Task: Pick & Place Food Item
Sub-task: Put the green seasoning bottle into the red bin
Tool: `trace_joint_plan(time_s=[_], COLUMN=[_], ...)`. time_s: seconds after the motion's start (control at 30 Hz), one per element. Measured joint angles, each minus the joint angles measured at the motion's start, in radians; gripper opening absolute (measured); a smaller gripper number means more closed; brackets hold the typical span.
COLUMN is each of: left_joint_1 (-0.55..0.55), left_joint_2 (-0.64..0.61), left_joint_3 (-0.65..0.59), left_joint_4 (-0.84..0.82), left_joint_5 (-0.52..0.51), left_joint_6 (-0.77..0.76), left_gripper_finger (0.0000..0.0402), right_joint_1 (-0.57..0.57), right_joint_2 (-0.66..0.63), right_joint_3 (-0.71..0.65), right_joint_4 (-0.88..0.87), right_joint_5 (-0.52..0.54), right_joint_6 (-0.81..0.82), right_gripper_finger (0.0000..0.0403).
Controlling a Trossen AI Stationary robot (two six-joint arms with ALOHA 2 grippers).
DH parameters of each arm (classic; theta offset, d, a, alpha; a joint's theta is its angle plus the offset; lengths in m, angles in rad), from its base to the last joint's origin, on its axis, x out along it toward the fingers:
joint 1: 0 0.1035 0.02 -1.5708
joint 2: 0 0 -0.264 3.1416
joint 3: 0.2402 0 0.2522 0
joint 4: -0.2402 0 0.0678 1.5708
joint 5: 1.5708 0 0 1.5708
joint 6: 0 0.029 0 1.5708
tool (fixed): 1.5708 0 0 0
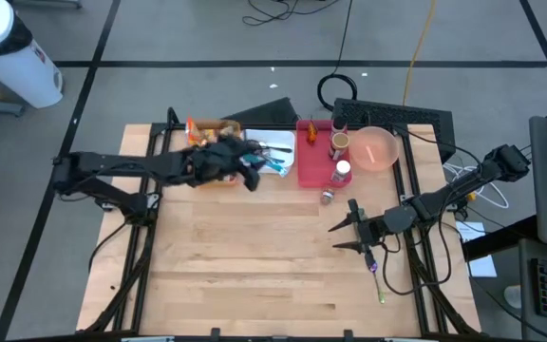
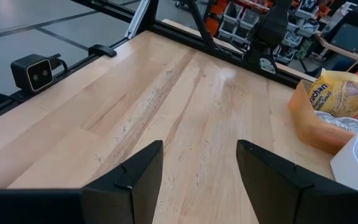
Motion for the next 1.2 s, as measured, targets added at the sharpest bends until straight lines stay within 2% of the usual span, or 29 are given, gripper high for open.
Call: trace_joint_plan(time_s=[0.17, 0.47, 0.63, 0.77, 1.0, 1.2], left_joint_1=[-0.066, -0.181, -0.213, -0.223, -0.227, -0.208], left_joint_2=[0.133, 0.363, 0.384, 0.385, 0.383, 0.383], left_joint_3=[-0.001, -0.001, -0.001, -0.001, -0.001, -0.001], left_joint_4=[0.186, 0.666, 0.723, 0.752, 0.765, 0.851], left_joint_5=[0.028, 0.134, 0.133, 0.133, 0.149, 0.148], left_joint_6=[0.075, 0.251, 0.331, 0.328, 0.331, 0.413], left_gripper_finger=[0.0267, 0.0267, 0.0267, 0.0266, 0.0267, 0.0267], right_joint_1=[0.0, 0.0, 0.0, 0.0, 0.0, 0.0], right_joint_2=[0.0, 0.0, 0.001, 0.024, 0.088, 0.175], right_joint_3=[0.0, 0.0, 0.0, 0.0, 0.0, 0.0], right_joint_4=[0.022, 0.05, 0.075, 0.117, 0.208, 0.227], right_joint_5=[0.0, 0.0, 0.0, 0.0, -0.001, 0.001], right_joint_6=[0.001, 0.104, 0.107, 0.136, 0.167, 0.192], right_gripper_finger=[0.0196, 0.0196, 0.0196, 0.0196, 0.0196, 0.0196])
